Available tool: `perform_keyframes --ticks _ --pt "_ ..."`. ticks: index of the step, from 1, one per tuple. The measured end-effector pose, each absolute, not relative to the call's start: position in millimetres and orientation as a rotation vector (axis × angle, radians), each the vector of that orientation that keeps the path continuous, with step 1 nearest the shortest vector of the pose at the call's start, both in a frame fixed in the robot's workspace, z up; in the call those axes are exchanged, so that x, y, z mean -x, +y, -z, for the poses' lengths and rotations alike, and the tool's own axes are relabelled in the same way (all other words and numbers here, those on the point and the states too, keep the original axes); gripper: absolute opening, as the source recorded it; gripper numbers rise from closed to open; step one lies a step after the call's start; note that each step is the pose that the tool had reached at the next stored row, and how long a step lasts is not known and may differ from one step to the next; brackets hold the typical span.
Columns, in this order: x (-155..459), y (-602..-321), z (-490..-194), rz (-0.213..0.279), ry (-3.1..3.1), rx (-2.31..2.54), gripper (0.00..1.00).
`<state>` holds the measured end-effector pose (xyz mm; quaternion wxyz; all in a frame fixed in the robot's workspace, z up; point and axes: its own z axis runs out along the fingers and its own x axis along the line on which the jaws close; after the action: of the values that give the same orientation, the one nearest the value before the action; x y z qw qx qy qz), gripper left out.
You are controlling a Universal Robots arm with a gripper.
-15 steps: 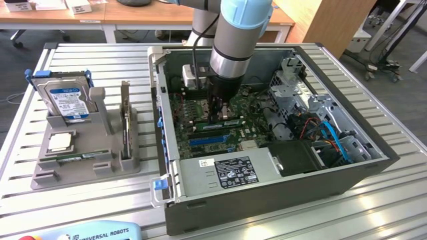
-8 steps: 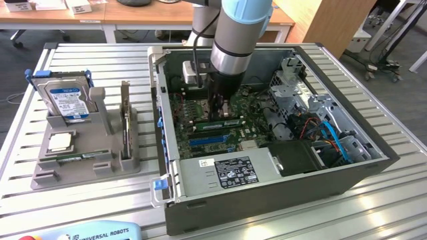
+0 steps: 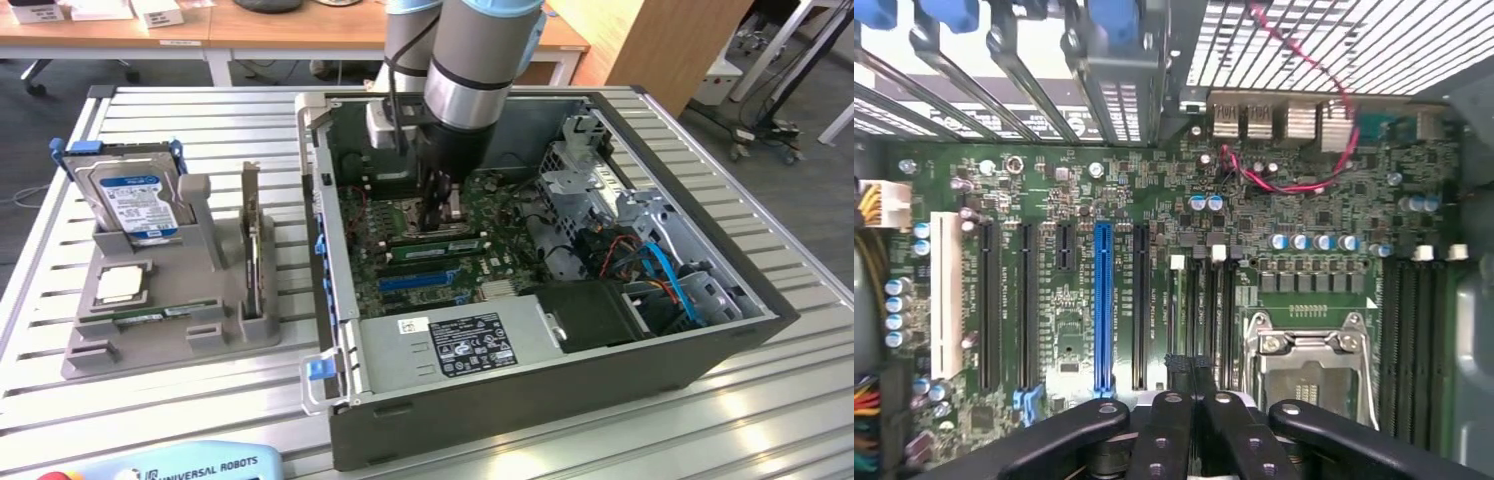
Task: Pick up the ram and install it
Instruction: 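Press down the ram until it locks into place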
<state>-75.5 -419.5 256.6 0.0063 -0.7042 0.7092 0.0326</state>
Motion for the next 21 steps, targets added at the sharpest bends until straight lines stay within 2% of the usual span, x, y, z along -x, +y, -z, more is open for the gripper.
perform_keyframes --ticks 5,21 --pt "75 -419 -268 -0.102 2.219 2.204 0.10" --pt "48 -420 -268 -0.103 2.220 2.204 0.10"
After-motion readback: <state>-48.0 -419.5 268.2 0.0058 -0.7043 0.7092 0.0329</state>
